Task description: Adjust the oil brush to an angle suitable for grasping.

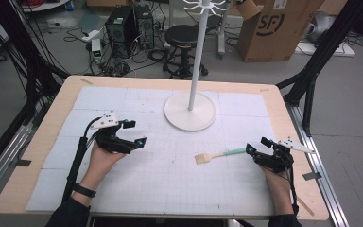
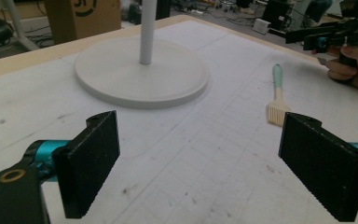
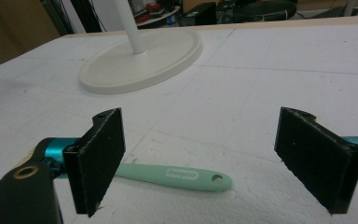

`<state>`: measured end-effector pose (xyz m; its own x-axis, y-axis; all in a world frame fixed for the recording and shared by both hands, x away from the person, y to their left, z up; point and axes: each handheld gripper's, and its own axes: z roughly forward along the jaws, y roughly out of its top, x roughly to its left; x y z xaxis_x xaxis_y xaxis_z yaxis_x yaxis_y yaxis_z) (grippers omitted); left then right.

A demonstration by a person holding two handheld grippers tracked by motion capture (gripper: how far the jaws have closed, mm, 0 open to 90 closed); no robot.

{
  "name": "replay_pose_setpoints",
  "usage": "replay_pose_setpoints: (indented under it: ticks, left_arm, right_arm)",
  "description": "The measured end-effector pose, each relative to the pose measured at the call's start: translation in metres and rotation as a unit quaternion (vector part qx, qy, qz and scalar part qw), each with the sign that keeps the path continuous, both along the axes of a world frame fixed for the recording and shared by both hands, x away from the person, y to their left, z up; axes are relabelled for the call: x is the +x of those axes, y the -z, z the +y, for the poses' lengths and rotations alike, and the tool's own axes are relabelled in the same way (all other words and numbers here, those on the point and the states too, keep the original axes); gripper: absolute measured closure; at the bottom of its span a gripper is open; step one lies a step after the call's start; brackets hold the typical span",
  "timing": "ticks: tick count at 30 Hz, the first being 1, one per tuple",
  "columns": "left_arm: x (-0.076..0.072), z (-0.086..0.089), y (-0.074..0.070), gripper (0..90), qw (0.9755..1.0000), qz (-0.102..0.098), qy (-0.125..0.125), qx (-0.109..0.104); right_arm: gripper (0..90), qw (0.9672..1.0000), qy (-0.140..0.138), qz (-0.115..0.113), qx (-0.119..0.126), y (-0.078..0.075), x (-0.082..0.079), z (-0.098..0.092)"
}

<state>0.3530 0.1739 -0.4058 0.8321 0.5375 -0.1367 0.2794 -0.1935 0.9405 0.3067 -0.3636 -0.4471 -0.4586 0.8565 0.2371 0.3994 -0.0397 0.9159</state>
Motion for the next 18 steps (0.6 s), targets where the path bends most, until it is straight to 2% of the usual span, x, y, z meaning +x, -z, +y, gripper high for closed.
replay_pose_setpoints:
  ticks: [1,2,5,7,13,16,17,18]
  left_arm:
    - [0.001,-0.004,0.000,13.0,1.0000,0.000,0.002,0.000]
    - [0.003,-0.014,-0.001,13.0,0.9999,0.001,0.011,0.010]
    - [0.005,-0.023,-0.002,13.0,0.9998,0.003,0.018,0.010]
    - [0.009,-0.034,-0.004,13.0,0.9994,0.002,0.027,0.019]
    - [0.012,-0.055,-0.005,13.0,0.9990,0.005,0.041,0.018]
    - [0.016,-0.072,-0.006,13.0,0.9980,0.008,0.057,0.027]
    - [0.016,-0.072,-0.006,13.0,0.9980,0.008,0.057,0.027]
    - [0.017,-0.081,-0.006,13.0,0.9975,0.008,0.064,0.029]
  right_arm:
    - [15.3,1.0000,0.000,0.001,0.000,0.000,0.000,0.000]
    - [15.3,1.0000,0.000,0.002,0.001,0.000,0.000,0.000]
    - [15.3,1.0000,0.000,0.001,0.001,0.000,0.000,0.000]
    - [15.3,1.0000,0.000,0.001,0.000,0.000,0.000,0.000]
    - [15.3,1.0000,0.000,-0.001,0.000,0.000,0.000,-0.001]
    - [15.3,1.0000,0.001,-0.001,0.001,0.000,0.000,-0.001]
    - [15.3,1.0000,0.001,-0.001,0.000,0.000,0.000,-0.001]
    - [15.3,1.0000,0.001,0.000,0.002,0.000,0.000,-0.001]
